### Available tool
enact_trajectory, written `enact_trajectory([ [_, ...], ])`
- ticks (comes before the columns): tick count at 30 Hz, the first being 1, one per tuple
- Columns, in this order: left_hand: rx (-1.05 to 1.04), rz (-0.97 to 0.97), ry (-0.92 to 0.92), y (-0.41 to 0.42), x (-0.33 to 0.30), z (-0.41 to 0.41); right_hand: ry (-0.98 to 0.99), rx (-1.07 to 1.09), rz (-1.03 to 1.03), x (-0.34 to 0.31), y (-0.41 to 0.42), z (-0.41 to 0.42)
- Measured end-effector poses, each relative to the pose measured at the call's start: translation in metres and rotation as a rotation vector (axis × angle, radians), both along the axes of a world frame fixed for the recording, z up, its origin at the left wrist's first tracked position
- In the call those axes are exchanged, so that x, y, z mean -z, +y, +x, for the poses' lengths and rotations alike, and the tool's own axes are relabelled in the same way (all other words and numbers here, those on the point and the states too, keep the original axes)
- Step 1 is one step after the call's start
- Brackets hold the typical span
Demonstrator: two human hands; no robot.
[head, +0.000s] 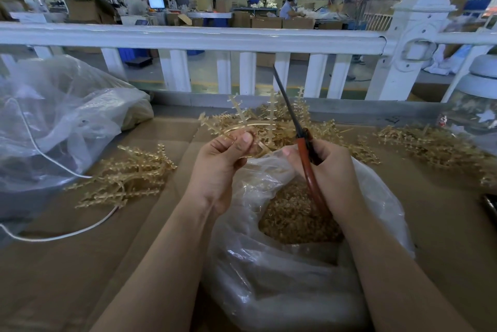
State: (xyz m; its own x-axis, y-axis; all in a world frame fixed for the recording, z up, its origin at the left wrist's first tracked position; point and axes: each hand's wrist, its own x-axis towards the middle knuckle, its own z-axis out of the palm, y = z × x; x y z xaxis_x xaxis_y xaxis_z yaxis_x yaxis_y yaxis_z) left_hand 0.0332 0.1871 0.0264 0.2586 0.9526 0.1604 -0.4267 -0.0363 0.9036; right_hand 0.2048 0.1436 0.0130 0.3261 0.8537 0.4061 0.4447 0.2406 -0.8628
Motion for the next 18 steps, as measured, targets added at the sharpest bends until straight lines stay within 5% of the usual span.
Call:
enact_trajectory([
  [18,0.073,-0.025,0.071,-0.003,0.0029,0.0047,0.144,-0.106,-0.03,-0.0082,0.0007,-0.0095],
])
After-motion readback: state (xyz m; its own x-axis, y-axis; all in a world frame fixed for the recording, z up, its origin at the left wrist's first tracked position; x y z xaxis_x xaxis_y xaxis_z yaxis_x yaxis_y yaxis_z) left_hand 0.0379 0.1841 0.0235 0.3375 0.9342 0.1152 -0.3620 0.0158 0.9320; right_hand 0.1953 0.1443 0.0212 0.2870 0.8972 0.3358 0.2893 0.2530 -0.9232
